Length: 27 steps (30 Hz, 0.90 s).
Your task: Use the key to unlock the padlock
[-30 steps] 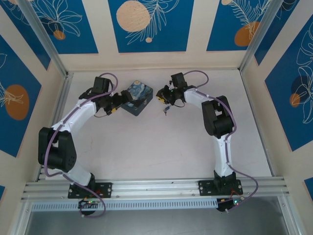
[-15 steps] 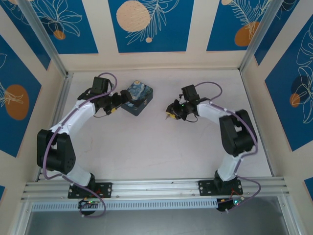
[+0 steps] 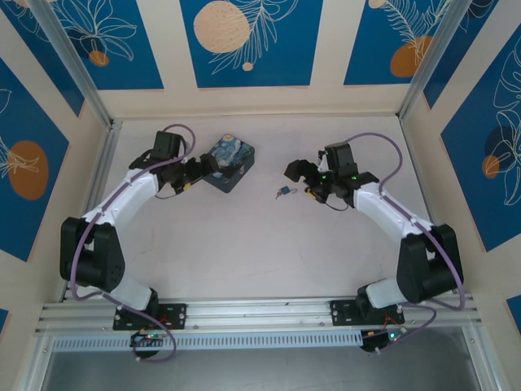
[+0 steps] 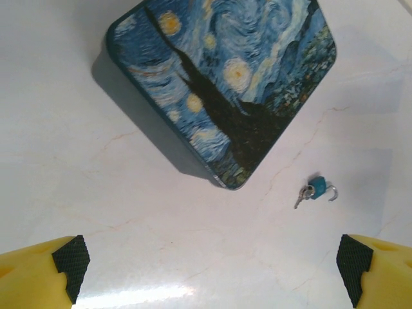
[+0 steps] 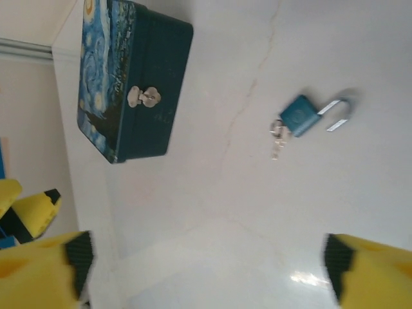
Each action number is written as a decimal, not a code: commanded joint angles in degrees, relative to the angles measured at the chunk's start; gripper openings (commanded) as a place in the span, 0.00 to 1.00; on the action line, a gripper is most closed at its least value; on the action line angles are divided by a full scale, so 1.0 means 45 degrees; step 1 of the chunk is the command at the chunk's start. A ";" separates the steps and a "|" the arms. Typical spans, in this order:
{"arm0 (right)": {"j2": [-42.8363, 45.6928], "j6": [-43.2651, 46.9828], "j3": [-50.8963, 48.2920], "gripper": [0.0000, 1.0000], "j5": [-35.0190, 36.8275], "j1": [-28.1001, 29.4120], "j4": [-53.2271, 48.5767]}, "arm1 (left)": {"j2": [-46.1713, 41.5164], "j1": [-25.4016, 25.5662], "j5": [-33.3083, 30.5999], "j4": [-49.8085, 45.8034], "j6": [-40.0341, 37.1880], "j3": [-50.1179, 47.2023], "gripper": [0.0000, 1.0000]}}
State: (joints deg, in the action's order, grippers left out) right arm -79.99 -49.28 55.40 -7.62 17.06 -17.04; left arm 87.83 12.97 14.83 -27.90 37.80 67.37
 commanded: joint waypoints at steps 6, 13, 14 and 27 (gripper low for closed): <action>0.3326 0.2411 -0.0267 1.00 0.3192 -0.1723 -0.3389 | -0.2898 -0.0092 -0.3552 0.0083 -0.1765 -0.1662 1.00; 0.4270 0.5677 -0.1439 1.00 0.7819 -0.2374 -0.0777 | -0.6301 -0.0090 -0.7368 0.4368 -0.3076 -0.5418 1.00; 0.4214 0.6122 -0.1709 0.99 0.8187 -0.2417 -0.0199 | -0.6628 -0.0102 -0.7742 0.4963 -0.3552 -0.5870 1.00; 0.0745 0.7905 -0.5111 1.00 0.7366 -0.3488 0.8992 | -0.3300 -0.0518 -0.9682 1.2121 -0.8166 -0.8589 1.00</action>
State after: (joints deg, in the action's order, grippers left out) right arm -73.95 -18.76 33.76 25.30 1.56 8.75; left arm 69.12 11.99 -26.70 15.66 5.08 30.52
